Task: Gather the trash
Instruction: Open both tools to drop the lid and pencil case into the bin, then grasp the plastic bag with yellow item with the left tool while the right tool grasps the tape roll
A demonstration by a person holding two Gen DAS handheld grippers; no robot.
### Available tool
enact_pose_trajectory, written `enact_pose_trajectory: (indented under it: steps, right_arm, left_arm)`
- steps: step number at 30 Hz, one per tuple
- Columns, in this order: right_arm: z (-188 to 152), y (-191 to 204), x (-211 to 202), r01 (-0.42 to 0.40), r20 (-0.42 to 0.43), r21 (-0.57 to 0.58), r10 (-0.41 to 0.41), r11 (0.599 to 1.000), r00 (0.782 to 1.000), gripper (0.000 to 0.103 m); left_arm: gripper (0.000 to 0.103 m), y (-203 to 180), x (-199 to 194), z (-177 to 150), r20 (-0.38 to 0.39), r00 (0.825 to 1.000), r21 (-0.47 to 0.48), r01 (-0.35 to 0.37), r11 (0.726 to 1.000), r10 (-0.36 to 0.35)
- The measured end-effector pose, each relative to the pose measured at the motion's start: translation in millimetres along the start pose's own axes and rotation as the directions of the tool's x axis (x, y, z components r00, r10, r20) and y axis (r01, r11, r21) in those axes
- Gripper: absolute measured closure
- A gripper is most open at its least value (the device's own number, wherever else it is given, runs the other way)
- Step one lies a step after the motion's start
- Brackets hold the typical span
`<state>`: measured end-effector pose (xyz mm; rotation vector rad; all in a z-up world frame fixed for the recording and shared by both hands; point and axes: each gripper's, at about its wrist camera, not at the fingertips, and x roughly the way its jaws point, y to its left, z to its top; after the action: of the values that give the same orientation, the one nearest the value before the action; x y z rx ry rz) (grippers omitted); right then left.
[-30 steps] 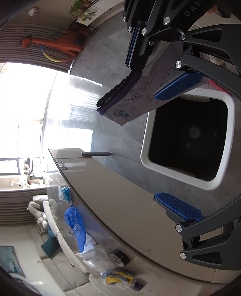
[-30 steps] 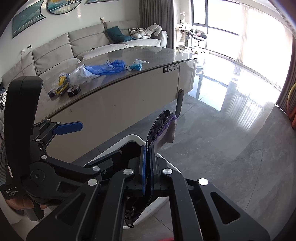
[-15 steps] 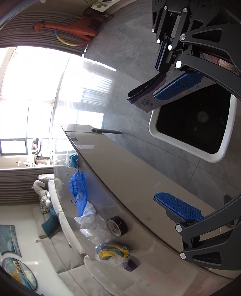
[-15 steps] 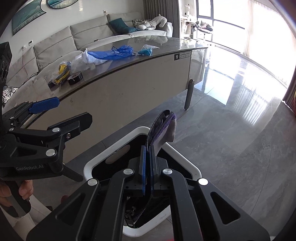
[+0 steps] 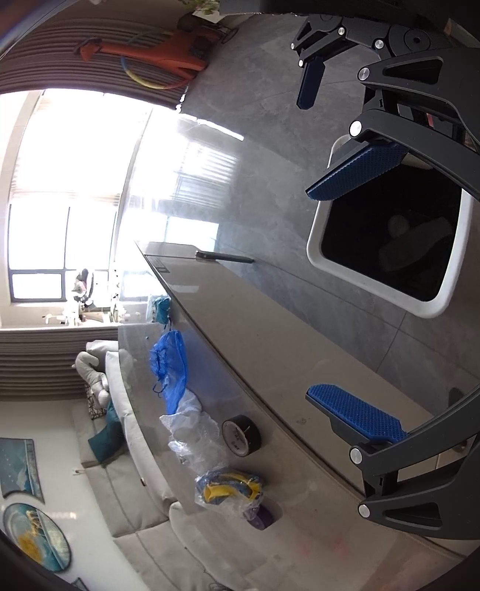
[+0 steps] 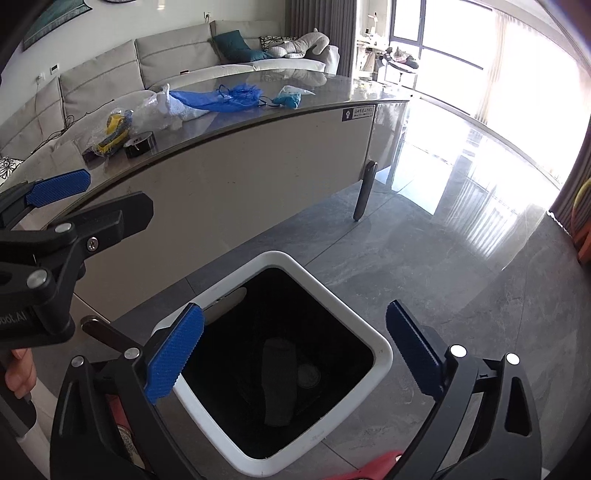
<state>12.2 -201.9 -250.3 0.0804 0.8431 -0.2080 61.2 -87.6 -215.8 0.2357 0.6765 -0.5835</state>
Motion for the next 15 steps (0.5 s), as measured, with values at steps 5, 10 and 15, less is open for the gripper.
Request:
enact_pose_trajectory:
  steps: [5,10,15]
  right_arm:
    - [20,7,-11,-0.007,0.057,-0.024,0.008,1.000,0.998,0.005]
    - [42,24,-19,-0.026,0.133,-0.065,0.035,0.998,0.991,0.005]
    - [70,42,-22,-0.063,0.193,-0.101,0.082,0.993,0.978,0.005]
  left_arm:
    - [0.005,19,-5,5,0.002,1.000,-0.058,-0.020,0.998,0.020]
    - [0.005,44,-14,16,0.017,0.999,-0.134,-0.047,0.990,0.050]
    - [0.005,73,-21,33,0.048,0.990,-0.141,-0.123,0.982,0.131]
